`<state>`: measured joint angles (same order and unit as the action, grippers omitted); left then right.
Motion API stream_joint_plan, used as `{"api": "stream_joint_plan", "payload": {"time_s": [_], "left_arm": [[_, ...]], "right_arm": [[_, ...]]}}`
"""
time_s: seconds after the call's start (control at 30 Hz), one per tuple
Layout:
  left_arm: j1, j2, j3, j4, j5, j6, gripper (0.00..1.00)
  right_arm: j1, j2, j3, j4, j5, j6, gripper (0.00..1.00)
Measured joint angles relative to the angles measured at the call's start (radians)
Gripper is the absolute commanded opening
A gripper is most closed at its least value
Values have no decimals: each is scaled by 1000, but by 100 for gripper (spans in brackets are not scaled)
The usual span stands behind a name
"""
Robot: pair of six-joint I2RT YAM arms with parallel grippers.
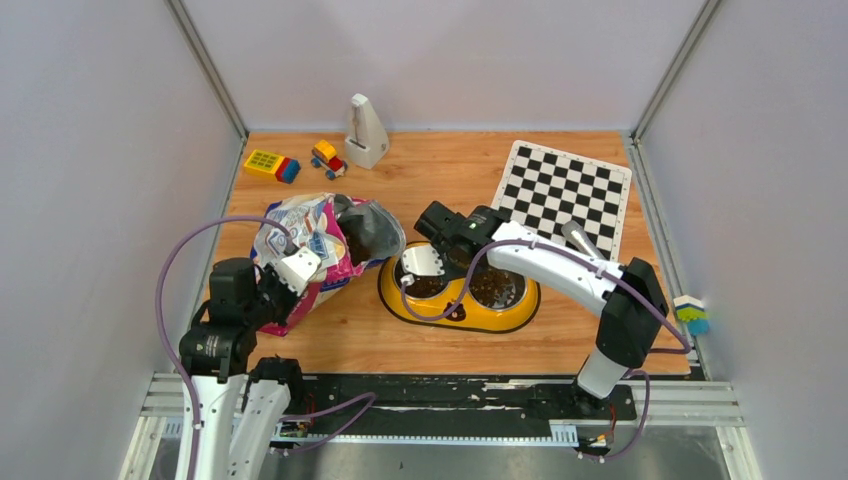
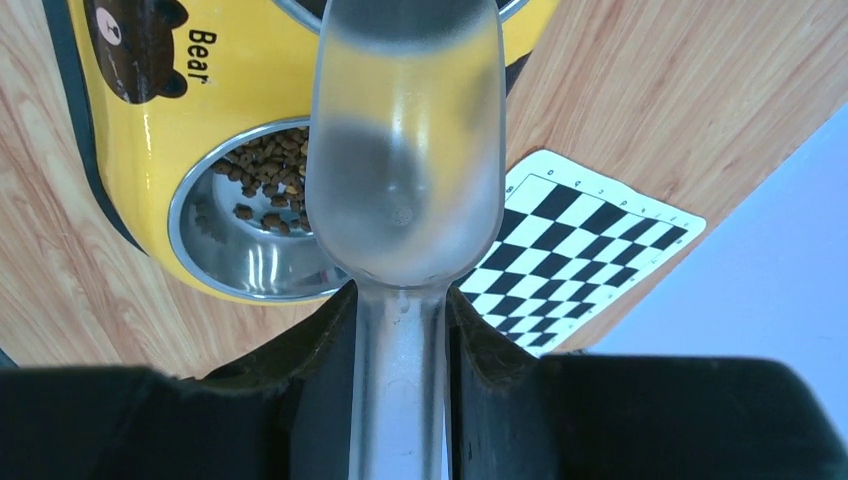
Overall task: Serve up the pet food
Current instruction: Pour the pet food into the pet food bowl, then collect the pet food from the pet food bag.
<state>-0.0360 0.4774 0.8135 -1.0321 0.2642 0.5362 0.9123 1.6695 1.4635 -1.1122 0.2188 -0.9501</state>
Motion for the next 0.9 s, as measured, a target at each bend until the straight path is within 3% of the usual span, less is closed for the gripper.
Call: {"api": "stream_joint_plan", "payload": {"time_s": [0.33, 0.67, 0.9], "left_arm": [[3, -2, 0, 0, 1, 0, 0], [6, -2, 0, -1, 7, 0, 0], [7, -2, 0, -2, 8, 0, 0]], "right_arm": [[28, 16, 78, -33, 89, -13, 0], [56, 0, 134, 247, 90, -157, 0], [62, 86, 248, 373, 31, -198, 0]]}}
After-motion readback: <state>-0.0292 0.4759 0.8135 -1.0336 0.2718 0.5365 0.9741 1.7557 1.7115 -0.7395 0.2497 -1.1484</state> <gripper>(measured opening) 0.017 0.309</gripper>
